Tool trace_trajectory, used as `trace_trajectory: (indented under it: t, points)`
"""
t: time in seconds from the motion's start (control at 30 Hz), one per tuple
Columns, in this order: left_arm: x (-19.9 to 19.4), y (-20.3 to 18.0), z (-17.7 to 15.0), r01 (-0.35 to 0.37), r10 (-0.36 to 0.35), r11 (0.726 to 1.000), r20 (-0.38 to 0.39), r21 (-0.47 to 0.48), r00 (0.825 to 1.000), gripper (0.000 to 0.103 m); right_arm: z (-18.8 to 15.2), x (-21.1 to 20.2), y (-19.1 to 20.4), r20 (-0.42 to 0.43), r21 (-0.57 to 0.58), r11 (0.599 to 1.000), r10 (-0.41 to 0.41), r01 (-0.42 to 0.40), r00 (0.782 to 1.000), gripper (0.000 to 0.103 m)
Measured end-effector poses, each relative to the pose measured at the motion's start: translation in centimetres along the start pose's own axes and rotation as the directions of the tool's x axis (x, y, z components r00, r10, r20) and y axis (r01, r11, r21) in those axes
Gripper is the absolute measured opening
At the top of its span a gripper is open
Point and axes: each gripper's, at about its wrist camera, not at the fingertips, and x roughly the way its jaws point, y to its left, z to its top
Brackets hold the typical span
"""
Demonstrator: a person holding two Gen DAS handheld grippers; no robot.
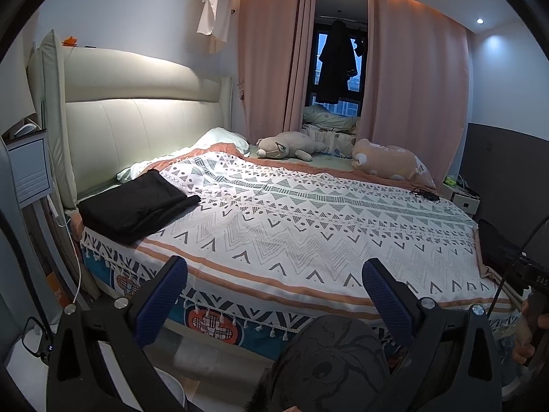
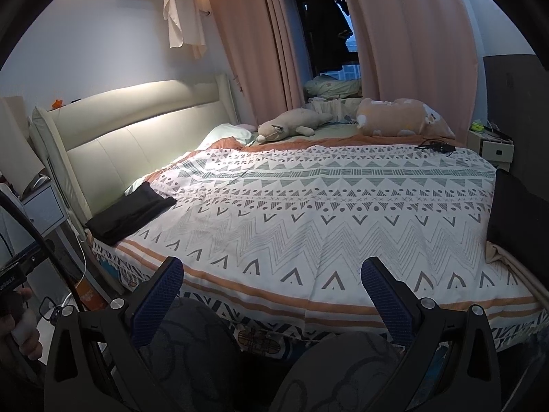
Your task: Fold large clothes
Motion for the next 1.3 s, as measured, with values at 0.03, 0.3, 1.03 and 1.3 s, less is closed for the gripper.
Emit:
trace_trajectory:
  t: [0.03, 0.3, 1.03, 1.3]
  points:
    - [-0.06, 0.01, 0.00, 0.000, 0.000, 1.000, 0.001, 0.000, 1.000, 0.103, 0.00, -0.01, 0.04, 0.000, 0.000, 1.000, -0.001, 0.001, 1.000, 0.103]
    - [-0.30, 0.07, 0.26, 0.002, -0.002, 1.000, -0.001, 0.008, 1.000, 0.103, 0.03, -0.01, 0.23, -0.002, 0.005, 1.000, 0.005, -0.005, 1.000, 0.103]
    - [0.51, 0.22, 0.31, 0.008, -0.008, 1.000, -0.038, -0.006, 0.999, 0.103, -0.02, 0.20, 0.52, 0.003, 0.016, 1.000, 0.009, -0.009, 1.000, 0.103]
    - [0.66, 0.22, 0.21, 0.007, -0.008, 1.000, -0.044, -0.017, 0.999, 0.103, -0.11, 0.44, 0.71, 0.000, 0.024, 1.000, 0.001, -0.001, 1.000, 0.103]
